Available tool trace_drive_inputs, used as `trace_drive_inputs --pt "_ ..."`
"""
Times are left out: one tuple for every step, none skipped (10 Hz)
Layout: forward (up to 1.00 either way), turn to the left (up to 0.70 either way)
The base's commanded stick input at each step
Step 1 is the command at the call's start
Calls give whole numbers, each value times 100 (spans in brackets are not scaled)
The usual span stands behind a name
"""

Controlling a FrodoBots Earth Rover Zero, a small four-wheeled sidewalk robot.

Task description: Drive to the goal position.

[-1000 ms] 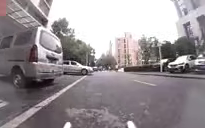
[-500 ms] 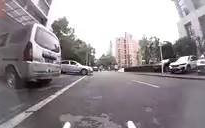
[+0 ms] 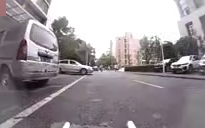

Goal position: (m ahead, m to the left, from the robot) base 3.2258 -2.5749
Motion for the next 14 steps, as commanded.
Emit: trace_drive_inputs --pt "45 0" --pt "45 0" --pt "45 0" --pt "45 0" --pt "45 0" --pt "45 0" --pt "45 0" --pt "45 0" --pt "45 0" --pt "45 0" --pt "45 0" --pt "45 0" --pt "45 0" --pt "45 0"
